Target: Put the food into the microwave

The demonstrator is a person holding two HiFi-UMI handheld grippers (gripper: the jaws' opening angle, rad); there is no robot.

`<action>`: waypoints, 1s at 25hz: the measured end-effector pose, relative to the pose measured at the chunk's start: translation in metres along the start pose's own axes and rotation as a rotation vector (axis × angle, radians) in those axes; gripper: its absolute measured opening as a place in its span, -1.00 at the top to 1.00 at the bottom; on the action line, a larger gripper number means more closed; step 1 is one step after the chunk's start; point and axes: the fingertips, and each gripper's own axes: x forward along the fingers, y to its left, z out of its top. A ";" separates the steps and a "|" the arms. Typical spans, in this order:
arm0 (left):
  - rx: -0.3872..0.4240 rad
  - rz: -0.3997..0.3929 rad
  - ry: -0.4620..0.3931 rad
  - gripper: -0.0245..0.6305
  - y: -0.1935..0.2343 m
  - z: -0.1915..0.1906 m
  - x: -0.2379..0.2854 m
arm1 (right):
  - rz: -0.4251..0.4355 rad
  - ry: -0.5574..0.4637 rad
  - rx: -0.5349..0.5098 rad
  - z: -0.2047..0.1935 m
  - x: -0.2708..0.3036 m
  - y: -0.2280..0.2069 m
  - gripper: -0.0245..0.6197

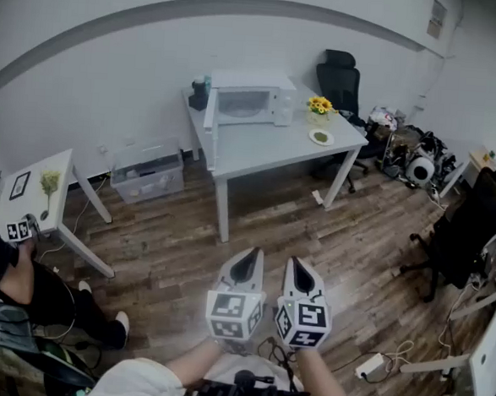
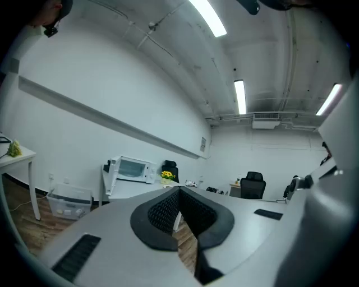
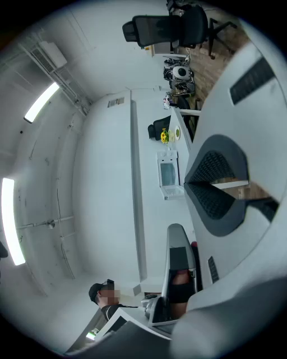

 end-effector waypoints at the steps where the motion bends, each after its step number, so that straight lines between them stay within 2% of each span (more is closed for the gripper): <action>1: 0.001 0.001 -0.002 0.90 0.000 0.000 0.001 | 0.000 0.000 -0.001 0.001 0.000 0.000 0.88; 10: -0.004 -0.011 0.007 0.90 -0.002 -0.002 0.006 | -0.007 -0.001 0.015 0.000 0.001 -0.005 0.88; 25: 0.005 -0.065 0.026 0.90 0.026 0.002 0.019 | -0.123 -0.030 0.042 -0.001 0.021 -0.001 0.87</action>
